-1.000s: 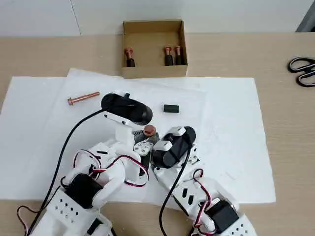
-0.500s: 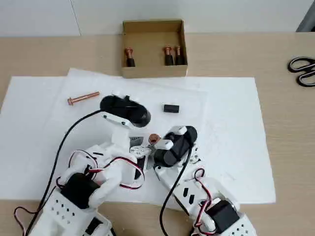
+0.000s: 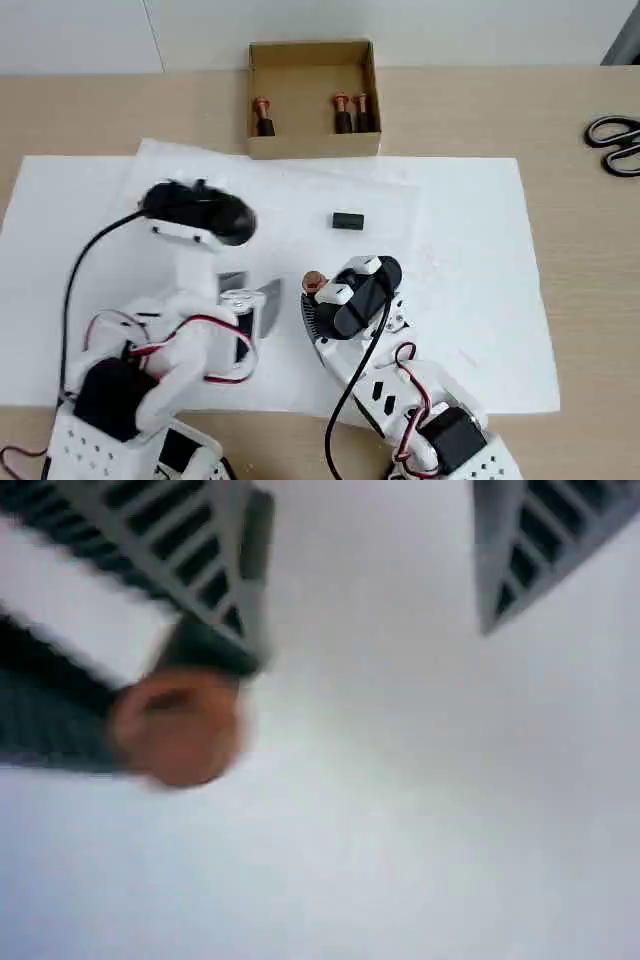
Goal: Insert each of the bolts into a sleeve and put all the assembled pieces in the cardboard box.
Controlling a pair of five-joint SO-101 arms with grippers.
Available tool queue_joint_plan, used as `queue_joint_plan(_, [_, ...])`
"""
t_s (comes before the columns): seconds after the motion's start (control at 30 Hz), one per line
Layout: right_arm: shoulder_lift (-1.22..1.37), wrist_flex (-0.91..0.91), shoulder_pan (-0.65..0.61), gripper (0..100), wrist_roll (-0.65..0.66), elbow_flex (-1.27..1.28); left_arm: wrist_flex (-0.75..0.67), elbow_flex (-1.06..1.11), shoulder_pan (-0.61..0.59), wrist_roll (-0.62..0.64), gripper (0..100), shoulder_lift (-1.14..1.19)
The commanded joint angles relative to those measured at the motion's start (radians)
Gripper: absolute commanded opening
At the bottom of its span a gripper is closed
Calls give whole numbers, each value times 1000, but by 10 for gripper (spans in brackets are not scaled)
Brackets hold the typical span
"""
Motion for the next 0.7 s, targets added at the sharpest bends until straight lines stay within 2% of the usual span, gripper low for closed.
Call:
queue_joint_plan(0.0, [-13,-22,2,4,-9,-48,92,-28,-124,-180,137,-6])
queue_joint_plan(0.1, [-12,-22,45,4,-6,-52,75,-12,-304,-353,137,-6])
queue_joint_plan(0.17, [-12,-25,116,4,-6,-52,57,-10,-391,-423,137,-6])
queue_joint_plan(0.3, [-10,-25,252,4,-5,-78,49,-12,-486,-407,135,-6])
queue_joint_plan(0.43, [67,-30,344,4,-3,-221,49,-10,-505,-359,134,-6])
queue_joint_plan(0.53, [234,-97,372,4,-6,-379,48,-10,-503,-305,134,-6])
queue_joint_plan(0.67, [549,-263,374,4,-5,-557,48,-10,-503,-299,134,-6])
